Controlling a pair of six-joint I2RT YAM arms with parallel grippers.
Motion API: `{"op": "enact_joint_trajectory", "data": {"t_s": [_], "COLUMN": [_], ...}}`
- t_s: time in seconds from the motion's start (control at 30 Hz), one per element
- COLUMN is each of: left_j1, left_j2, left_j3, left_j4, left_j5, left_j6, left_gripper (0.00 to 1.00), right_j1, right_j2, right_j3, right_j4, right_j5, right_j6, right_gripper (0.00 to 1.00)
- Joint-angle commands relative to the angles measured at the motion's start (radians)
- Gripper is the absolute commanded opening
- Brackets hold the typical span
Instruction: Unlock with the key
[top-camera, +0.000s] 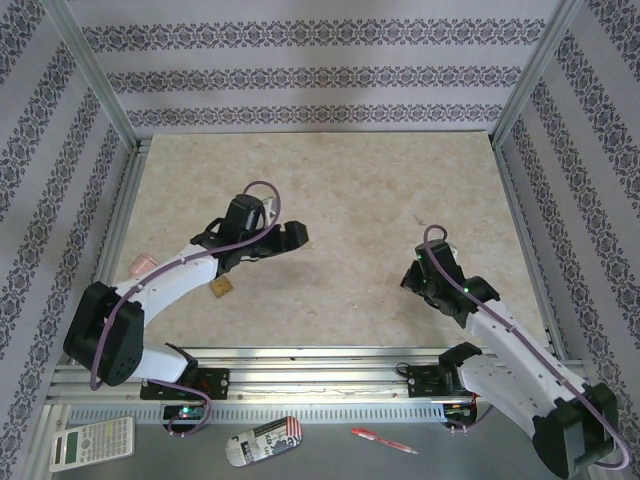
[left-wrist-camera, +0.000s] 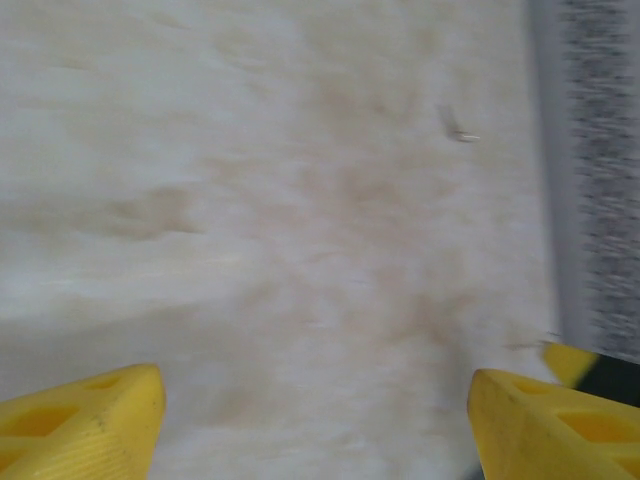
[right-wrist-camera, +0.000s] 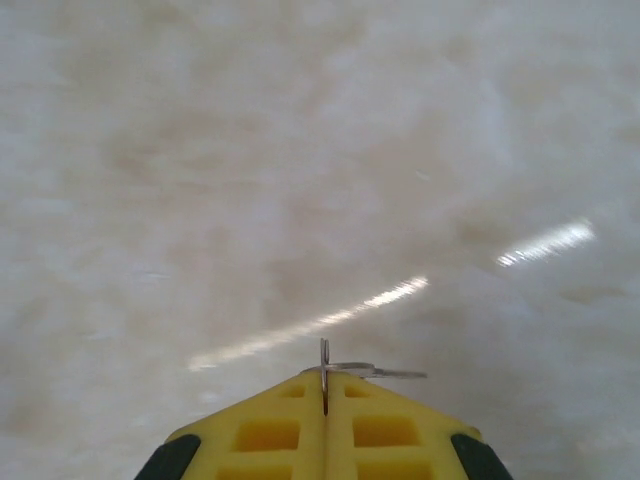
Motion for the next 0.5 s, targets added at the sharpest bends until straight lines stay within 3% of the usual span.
{"op": "enact_joint_trajectory", "data": {"t_s": [0.0, 0.27, 0.47], "left_j1": [-0.052, -0.125, -0.181], "left_j2": [0.016, 0.159, 0.218], "left_j3": [0.0, -0.11, -0.104], "left_j4": [0.303, 0.894, 0.986], "left_j5": [0.109, 0.104, 0.103], "left_j6": [-0.24, -0.789, -0.984], "left_gripper": [0.79, 0.81, 0.82], "right_j1": [0.031, 0.118, 0.201], "right_j2": [-0.018, -0.004, 0.054], "right_j3": [0.076, 0.178, 0.192], "right_j4": [-0.024, 0.103, 0.235], "right_j5": [-0.03, -0.091, -0.091], "right_j6": [-0.028, 0.001, -0.014], "right_gripper": [0.0, 0.0, 0.0]}}
